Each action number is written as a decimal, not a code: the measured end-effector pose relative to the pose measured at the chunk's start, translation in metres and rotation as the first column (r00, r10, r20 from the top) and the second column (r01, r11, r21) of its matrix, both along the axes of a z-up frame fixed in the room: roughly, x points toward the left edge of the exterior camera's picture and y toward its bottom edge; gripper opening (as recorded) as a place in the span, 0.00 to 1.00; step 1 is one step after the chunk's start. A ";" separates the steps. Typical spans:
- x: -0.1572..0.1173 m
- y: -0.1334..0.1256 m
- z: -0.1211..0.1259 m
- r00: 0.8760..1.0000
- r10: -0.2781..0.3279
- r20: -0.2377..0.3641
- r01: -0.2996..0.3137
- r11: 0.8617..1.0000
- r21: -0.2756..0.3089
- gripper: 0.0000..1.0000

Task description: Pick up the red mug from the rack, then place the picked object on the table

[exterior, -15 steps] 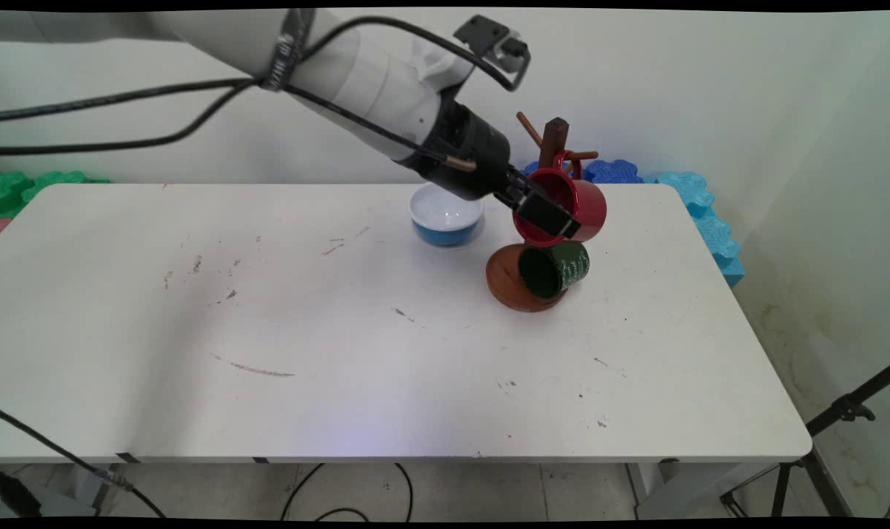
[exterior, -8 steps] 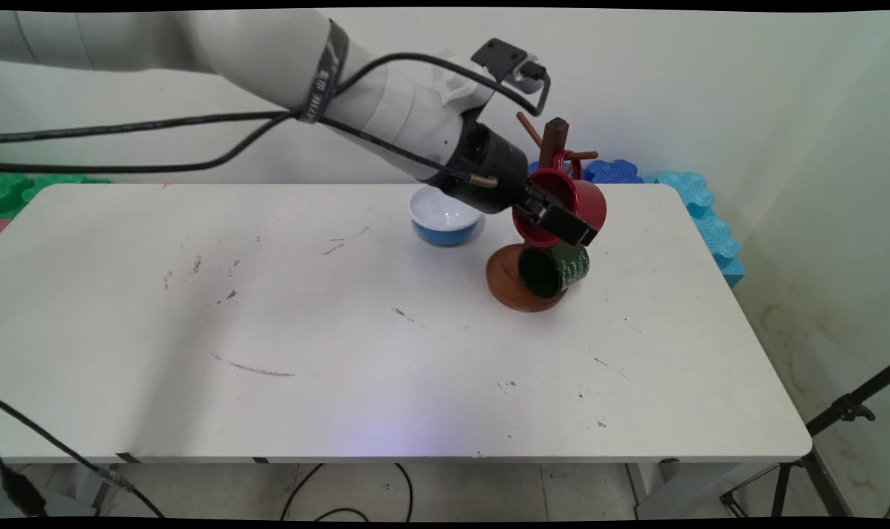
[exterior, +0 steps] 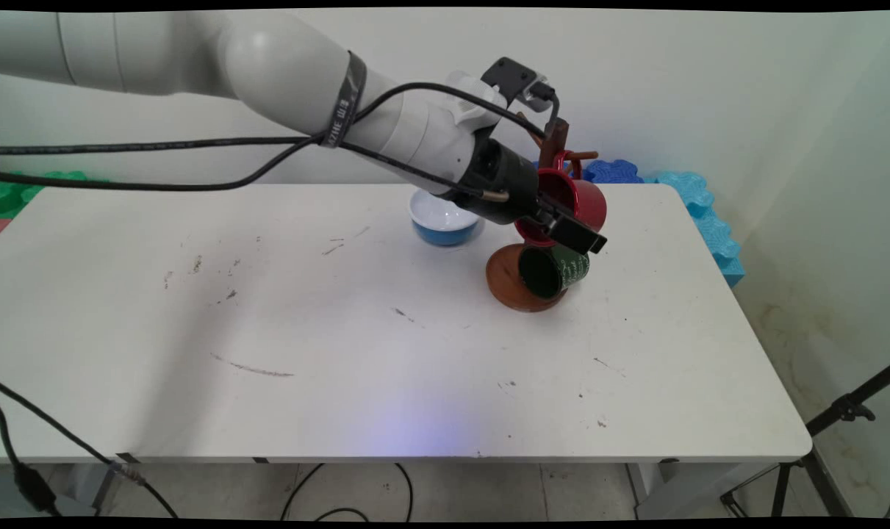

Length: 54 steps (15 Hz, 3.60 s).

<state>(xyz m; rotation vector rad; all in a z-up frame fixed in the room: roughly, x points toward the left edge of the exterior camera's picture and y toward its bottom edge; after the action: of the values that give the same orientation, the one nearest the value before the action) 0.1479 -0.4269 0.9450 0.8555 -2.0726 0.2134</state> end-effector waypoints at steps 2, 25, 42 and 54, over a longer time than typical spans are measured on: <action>-0.001 -0.001 -0.004 1.000 -0.003 -0.002 0.003 1.000 -0.006 1.00; 0.003 0.000 -0.018 0.999 -0.034 0.003 0.034 0.998 -0.044 0.00; 0.016 0.004 -0.006 0.998 -0.055 -0.028 0.052 0.995 -0.089 0.00; 0.023 0.018 0.017 0.989 -0.109 -0.096 0.097 0.988 -0.121 0.00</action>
<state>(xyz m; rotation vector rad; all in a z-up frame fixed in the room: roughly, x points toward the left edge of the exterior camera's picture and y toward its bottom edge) 0.1707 -0.4094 0.9621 0.6734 -1.9819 0.2271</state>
